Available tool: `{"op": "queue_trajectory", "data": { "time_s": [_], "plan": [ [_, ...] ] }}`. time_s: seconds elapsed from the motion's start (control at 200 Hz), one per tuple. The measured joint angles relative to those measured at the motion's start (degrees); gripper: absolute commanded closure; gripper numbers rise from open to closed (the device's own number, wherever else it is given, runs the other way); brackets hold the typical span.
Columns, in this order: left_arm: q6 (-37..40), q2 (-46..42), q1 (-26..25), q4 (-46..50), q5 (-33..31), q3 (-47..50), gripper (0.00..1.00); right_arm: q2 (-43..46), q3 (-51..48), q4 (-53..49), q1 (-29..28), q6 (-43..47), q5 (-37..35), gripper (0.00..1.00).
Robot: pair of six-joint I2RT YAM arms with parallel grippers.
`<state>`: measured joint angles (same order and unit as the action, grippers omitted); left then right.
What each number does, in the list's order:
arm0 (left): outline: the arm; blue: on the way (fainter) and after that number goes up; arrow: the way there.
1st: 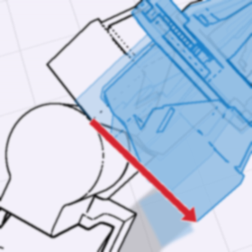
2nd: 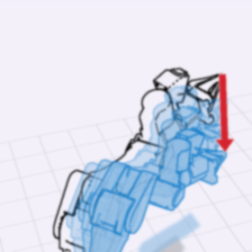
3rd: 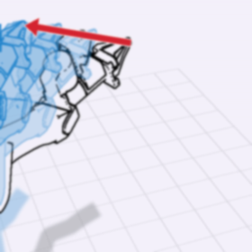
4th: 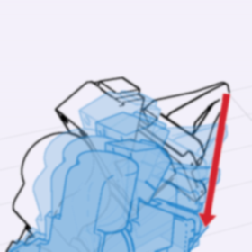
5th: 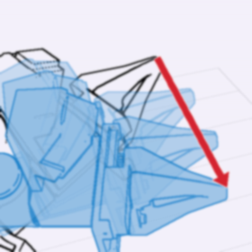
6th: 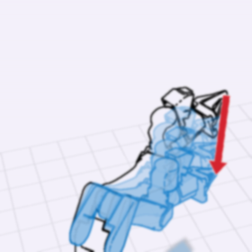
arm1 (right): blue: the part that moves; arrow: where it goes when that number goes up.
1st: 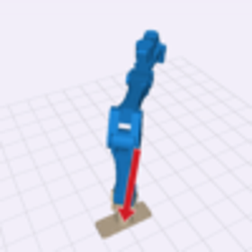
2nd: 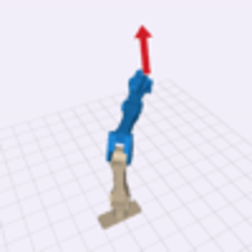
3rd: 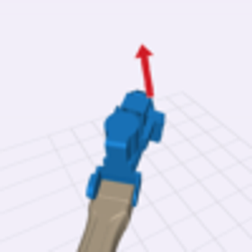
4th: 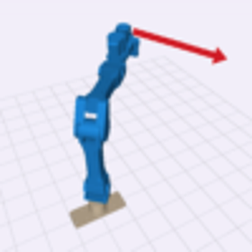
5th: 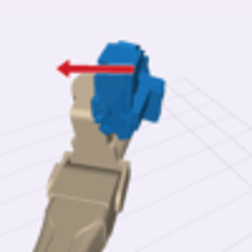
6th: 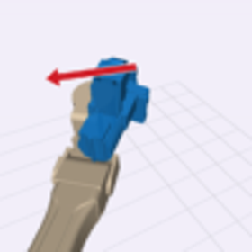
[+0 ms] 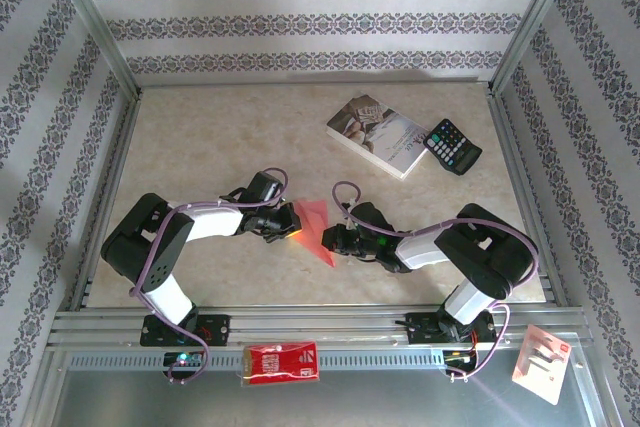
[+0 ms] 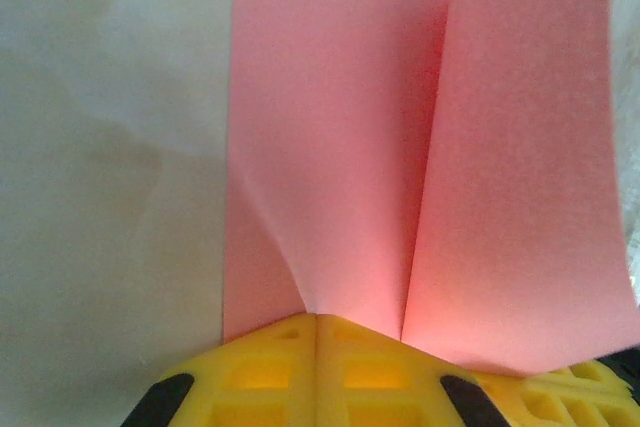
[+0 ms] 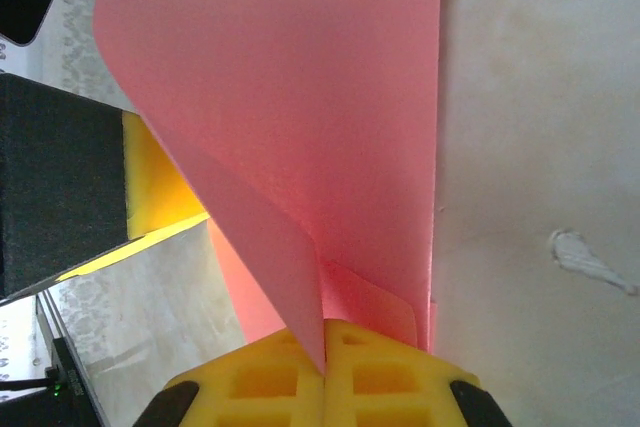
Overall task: Fold a paper plane with a square sheet of paper (pick it up from the middle)
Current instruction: Fourth fold the wing at the center of the table.
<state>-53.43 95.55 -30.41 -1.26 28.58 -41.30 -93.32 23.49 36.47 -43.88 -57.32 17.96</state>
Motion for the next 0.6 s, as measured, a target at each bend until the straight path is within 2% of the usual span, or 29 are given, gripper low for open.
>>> {"op": "queue_trajectory", "data": {
  "time_s": [0.6],
  "plan": [
    [0.76,-0.02,-0.02,1.27,-0.42,-0.57,0.95,-0.66,-1.31,3.21,0.66,-1.11,0.44,1.0]
  ]
}}
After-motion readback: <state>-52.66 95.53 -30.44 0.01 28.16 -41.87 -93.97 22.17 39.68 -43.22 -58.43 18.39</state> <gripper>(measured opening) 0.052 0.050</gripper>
